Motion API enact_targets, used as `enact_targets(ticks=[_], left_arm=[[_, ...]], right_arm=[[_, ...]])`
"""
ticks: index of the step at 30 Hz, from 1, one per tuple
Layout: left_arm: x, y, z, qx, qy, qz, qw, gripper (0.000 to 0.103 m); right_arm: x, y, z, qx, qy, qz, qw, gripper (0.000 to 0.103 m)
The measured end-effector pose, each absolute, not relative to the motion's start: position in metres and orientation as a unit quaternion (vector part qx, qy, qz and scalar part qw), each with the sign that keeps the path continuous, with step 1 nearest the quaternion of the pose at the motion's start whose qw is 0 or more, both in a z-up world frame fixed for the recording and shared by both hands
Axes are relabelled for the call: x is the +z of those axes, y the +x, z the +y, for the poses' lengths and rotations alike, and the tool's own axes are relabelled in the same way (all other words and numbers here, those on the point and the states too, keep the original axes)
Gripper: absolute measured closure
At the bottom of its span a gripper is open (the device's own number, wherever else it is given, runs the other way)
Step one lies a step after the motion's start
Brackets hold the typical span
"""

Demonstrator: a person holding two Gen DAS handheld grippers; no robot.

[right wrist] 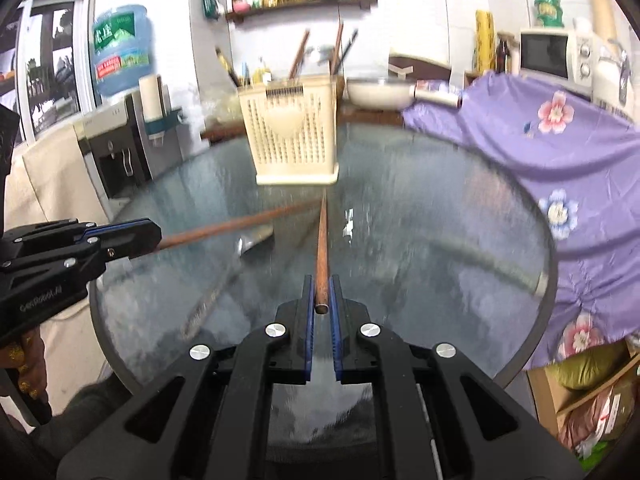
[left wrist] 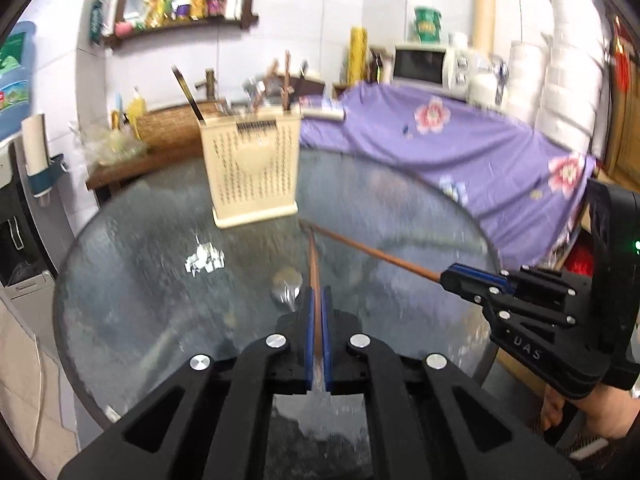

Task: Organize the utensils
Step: 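Lift both wooden chopsticks off the table with the left and right tools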

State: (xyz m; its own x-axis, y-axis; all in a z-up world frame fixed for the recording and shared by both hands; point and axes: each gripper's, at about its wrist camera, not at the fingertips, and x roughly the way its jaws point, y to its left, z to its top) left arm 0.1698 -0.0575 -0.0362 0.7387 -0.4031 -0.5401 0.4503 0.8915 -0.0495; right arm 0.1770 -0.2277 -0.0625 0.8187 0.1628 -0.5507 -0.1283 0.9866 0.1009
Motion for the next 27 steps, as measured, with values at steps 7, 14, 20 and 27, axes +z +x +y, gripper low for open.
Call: enact_targets(ticks=[7, 14, 20, 27], left_arm=[[-0.024, 0.177, -0.061, -0.225, 0.037, 0.263, 0.937, 0.100], [-0.058, 0.169, -0.062, -0.257, 0.085, 0.316, 0.909, 0.070], [-0.090, 0.159, -0.066, -0.272, 0.121, 0.353, 0.887, 0.070], [-0.112, 0.159, -0.070, -0.266, 0.123, 0.372, 0.881, 0.072]], right_arm=[[-0.030, 0.185, -0.230, 0.081, 0.025, 0.253, 0.964, 0.095], [-0.049, 0.186, -0.230, 0.084, 0.037, 0.284, 0.954, 0.095], [-0.066, 0.184, -0.227, 0.085, 0.040, 0.304, 0.948, 0.095], [-0.073, 0.184, -0.228, 0.082, 0.049, 0.313, 0.945, 0.095]])
